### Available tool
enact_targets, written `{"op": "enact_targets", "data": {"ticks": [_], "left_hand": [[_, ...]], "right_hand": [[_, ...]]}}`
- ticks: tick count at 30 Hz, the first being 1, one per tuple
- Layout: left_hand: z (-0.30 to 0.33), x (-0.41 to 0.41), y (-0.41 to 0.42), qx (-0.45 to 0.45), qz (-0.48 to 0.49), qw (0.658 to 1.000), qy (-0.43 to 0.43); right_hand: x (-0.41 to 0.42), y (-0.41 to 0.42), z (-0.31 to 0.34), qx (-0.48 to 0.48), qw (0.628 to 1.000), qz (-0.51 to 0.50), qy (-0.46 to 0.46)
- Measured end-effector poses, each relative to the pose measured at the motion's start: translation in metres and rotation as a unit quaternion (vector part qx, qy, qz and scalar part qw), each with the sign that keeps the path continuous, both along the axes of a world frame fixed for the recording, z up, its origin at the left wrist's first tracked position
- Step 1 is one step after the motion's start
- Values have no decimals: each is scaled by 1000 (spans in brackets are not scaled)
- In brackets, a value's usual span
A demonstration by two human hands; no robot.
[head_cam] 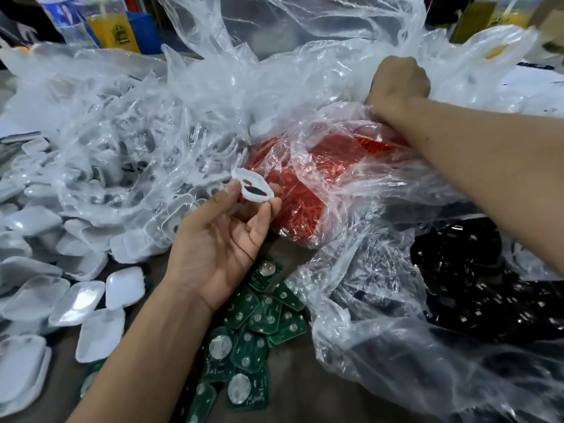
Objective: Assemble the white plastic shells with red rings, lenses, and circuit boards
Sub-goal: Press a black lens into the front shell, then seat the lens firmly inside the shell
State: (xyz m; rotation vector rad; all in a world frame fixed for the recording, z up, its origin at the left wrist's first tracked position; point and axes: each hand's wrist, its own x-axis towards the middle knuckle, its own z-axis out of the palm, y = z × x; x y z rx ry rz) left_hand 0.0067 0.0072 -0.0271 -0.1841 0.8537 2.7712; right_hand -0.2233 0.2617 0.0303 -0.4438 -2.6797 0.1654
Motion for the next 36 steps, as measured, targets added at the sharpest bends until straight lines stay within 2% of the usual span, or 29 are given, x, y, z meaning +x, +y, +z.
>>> {"op": "enact_targets", "data": {"ticks": [6, 8, 11, 13, 15, 17, 20, 23, 28, 31, 36], "left_hand": [[5, 1, 1, 29, -5, 1000, -4], [4, 2, -1, 38, -8, 999, -1], [3, 2, -3, 42, -10, 999, 5], [4, 4, -4, 46, -6, 999, 4], [4, 5, -5, 45, 2, 999, 1], [5, 6, -6, 40, 5, 999, 4], [4, 8, -11, 31, -2, 999, 15], [4, 7, -16, 18, -5, 1000, 16], [4, 6, -24, -23, -38, 999, -2], [4, 6, -29, -51, -76, 996, -12], [5, 7, -34, -64, -111, 992, -16]], "right_hand": [[17, -5, 8, -171, 981, -35, 85], [29, -13, 11, -191, 974, -31, 119], [55, -33, 26, -215, 958, 22, 188], [79, -53, 42, -267, 941, 94, 184], [112, -76, 48, -379, 895, 172, 159], [152, -94, 40, -522, 809, 239, 130], [202, -110, 14, -583, 734, 345, 48], [217, -107, -11, -611, 687, 392, 25], [219, -94, -32, -611, 672, 418, 18], [220, -97, -37, -586, 682, 436, 39], [219, -100, -41, -600, 675, 427, 36]]}}
